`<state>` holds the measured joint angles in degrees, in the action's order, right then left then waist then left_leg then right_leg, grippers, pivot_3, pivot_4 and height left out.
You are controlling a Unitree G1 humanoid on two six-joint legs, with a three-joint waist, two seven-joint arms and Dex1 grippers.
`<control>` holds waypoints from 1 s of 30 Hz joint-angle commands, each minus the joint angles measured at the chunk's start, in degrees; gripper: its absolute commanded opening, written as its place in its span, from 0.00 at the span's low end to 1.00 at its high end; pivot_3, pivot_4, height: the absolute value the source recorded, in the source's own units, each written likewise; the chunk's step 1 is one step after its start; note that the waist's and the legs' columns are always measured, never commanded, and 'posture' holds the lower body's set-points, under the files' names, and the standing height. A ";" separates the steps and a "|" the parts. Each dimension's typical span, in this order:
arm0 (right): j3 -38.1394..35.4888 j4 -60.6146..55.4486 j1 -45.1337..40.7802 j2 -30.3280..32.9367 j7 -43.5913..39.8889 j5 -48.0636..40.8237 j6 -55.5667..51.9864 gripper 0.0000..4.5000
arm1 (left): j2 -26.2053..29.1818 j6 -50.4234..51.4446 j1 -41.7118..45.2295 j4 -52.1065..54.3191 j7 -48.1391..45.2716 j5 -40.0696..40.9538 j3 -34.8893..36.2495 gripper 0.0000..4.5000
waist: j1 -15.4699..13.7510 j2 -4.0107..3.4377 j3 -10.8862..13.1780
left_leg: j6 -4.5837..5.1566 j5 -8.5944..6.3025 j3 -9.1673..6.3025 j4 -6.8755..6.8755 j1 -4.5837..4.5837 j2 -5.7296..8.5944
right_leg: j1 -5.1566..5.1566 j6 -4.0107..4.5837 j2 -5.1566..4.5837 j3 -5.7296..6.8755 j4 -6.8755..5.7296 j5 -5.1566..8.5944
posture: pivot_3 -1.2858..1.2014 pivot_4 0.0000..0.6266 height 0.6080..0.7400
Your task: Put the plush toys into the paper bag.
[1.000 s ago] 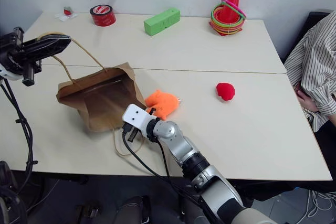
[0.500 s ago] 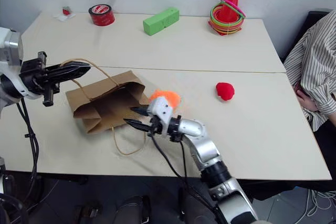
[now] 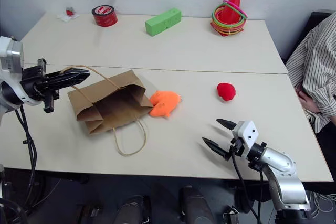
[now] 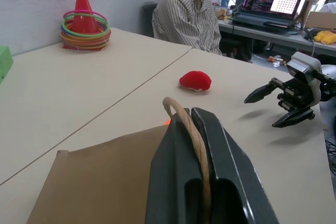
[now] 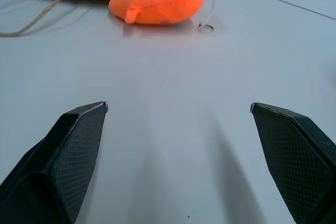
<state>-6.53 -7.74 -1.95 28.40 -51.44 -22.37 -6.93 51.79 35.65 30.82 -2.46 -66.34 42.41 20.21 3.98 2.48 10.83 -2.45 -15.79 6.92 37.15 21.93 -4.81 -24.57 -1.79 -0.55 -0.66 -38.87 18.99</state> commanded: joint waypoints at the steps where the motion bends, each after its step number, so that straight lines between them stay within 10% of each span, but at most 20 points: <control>1: 5.38 -2.43 -10.39 -1.63 0.99 -3.24 -9.68 0.99 | 1.02 -0.60 1.11 1.56 -0.98 0.07 -0.31 0.00 | 0.81 -0.06 0.04 | -0.02 0.04 0.01 0.01 -0.01 -0.01 | 0.00 0.01 -0.01 -0.02 -0.04 -0.03 | 0.52 0.24 1.00; 11: 16.46 33.49 -44.36 -12.87 5.65 8.65 -15.02 0.99 | 2.50 -0.27 3.08 0.98 -2.53 -0.85 -2.51 0.00 | 0.70 -0.13 0.08 | -0.08 0.11 0.00 0.02 0.22 -0.07 | -0.27 0.12 0.01 0.01 -0.05 -0.03 | 0.52 0.24 1.00; 17: 18.40 45.41 -50.30 -14.20 0.48 12.03 -12.92 0.62 | 2.56 -0.19 2.91 1.66 -2.83 -1.17 -2.98 0.00 | 0.79 -0.13 0.07 | -0.01 0.08 0.16 0.09 0.46 -0.10 | -0.51 0.07 -0.10 -0.01 -0.01 -0.05 | 0.52 0.24 1.00; 24: 14.83 31.03 -43.90 -5.63 -10.08 6.69 -19.00 0.13 | 1.61 0.01 2.88 2.73 -2.76 -0.73 -3.66 0.00 | 0.17 -0.13 0.08 | -0.01 0.10 0.08 0.10 0.45 -0.09 | -0.51 0.07 -0.09 0.01 -0.10 -0.05 | 0.52 0.24 1.00; 30: 10.15 5.53 -34.30 1.14 -11.73 -6.04 -35.87 0.08 | 0.66 0.94 4.22 2.66 -3.11 0.23 -4.45 0.00 | -0.61 -0.16 0.10 | 0.02 0.08 0.12 0.07 0.48 -0.10 | -0.52 0.06 -0.06 0.00 0.00 -0.05 | 0.52 0.24 1.00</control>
<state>4.55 6.34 -36.28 30.82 -64.25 -23.47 -38.48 52.46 36.47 33.47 -0.96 -68.98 41.32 15.19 3.37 2.32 10.93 -2.46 -15.69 7.08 37.21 22.37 -4.95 -25.10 -1.73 -0.57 -0.70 -38.90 18.95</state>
